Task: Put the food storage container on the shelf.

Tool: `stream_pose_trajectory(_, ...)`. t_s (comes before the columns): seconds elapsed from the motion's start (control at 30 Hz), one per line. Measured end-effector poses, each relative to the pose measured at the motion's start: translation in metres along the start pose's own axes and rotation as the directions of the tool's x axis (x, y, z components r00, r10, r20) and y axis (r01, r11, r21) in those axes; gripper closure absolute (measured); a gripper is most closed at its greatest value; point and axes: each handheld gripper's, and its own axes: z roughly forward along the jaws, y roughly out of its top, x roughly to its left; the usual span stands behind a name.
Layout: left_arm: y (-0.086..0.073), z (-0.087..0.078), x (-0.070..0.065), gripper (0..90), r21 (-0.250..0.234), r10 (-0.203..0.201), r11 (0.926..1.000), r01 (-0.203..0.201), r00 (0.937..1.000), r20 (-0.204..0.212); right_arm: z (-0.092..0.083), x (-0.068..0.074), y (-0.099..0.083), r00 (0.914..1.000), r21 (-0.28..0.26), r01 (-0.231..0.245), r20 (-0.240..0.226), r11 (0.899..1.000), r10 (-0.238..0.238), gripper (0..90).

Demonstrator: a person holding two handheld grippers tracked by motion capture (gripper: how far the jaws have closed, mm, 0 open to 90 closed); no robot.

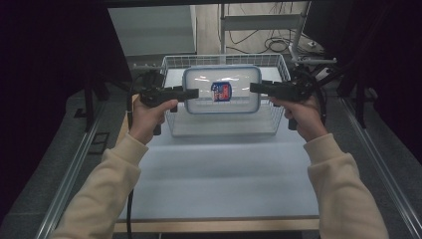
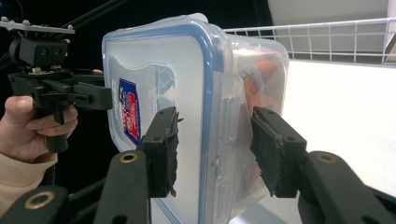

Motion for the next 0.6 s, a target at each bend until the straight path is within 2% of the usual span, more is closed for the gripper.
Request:
stream_pose_trajectory(0.23,0.015,0.008,0.019,41.2,0.009,-0.046,0.9989,0.046,0.9988,0.017,0.015,-0.013,0.015,0.9995,0.006,-0.031,0.003,1.000,0.030,52.5)
stream_pose_trajectory(0.43,0.022,0.020,0.035,41.6,0.027,-0.083,0.9962,0.082,0.9963,0.023,0.028,-0.028,0.021,0.9966,0.021,-0.083,0.007,0.996,0.082,52.4)
stream_pose_trajectory(0.6,0.025,0.029,0.042,41.3,0.055,-0.083,0.9951,0.082,0.9964,0.017,0.032,-0.039,0.021,0.9939,0.025,-0.110,0.014,0.994,0.110,52.3)
